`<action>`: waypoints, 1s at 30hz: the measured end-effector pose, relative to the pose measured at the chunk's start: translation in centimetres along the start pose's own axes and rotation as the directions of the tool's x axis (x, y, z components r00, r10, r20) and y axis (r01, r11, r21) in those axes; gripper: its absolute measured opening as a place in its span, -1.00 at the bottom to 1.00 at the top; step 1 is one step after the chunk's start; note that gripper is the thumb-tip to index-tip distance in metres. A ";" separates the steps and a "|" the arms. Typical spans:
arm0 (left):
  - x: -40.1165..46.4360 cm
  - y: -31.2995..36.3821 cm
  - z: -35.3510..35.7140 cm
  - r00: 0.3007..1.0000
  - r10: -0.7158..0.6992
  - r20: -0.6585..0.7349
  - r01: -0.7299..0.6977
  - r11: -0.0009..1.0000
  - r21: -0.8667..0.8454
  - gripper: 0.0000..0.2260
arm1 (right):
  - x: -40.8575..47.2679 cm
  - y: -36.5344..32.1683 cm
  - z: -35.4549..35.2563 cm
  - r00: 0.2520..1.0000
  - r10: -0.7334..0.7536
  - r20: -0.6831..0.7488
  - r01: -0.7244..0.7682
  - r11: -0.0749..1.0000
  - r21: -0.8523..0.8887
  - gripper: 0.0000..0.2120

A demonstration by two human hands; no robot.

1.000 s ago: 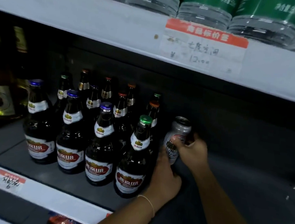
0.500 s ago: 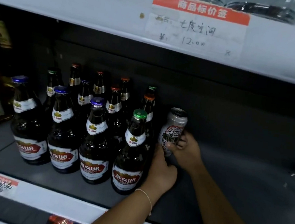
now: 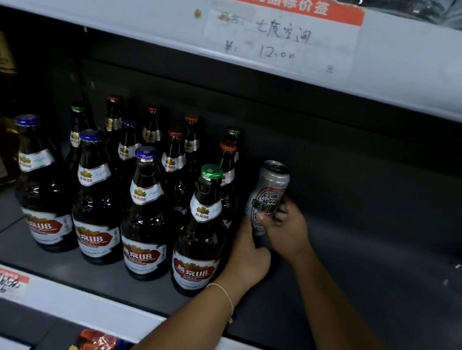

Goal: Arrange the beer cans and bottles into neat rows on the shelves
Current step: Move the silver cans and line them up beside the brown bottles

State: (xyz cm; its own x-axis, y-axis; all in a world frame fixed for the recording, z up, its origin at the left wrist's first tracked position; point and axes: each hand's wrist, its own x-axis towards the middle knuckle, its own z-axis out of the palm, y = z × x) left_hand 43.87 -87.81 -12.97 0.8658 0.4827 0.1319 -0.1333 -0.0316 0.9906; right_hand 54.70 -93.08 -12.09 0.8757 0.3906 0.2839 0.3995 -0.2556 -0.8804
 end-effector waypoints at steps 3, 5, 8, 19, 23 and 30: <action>-0.1 0.4 -0.1 1.000 -0.008 0.008 0.008 1.000 -0.008 -0.32 | 0.2 -0.1 -0.2 1.000 0.004 -0.005 -0.004 1.000 -0.023 -0.48; -0.1 0.7 -0.2 1.000 0.003 0.008 -0.003 1.000 0.013 -0.35 | 0.2 -0.2 -0.3 1.000 0.006 0.001 -0.006 0.999 -0.035 -0.49; -0.1 0.5 -0.1 0.999 0.042 -0.011 -0.041 0.995 0.091 -0.36 | 0.1 -0.7 -0.7 1.000 0.005 0.024 -0.004 0.999 -0.039 -0.49; -1.7 3.1 1.8 0.981 0.192 0.004 -0.170 0.861 0.479 -0.47 | -2.6 -3.3 -9.2 0.992 0.007 -0.122 -0.023 0.992 -0.125 -0.39; -1.5 4.4 4.7 0.983 0.165 0.075 -0.180 0.845 0.503 -0.43 | -3.9 -3.6 -13.8 0.983 -0.025 -0.182 -0.007 0.985 -0.173 -0.50; -2.5 5.5 13.1 0.952 0.173 0.254 -0.276 0.844 0.460 -0.42 | -7.4 -2.5 -23.6 0.932 -0.085 -0.352 0.020 0.982 -0.187 -0.71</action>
State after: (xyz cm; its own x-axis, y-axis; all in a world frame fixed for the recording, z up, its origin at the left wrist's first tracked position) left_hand 47.26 -100.68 -7.32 0.9232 0.2317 0.3066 -0.1300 -0.5625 0.8165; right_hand 53.63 -116.22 -3.05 0.8776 0.0750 0.4735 0.4602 -0.4088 -0.7881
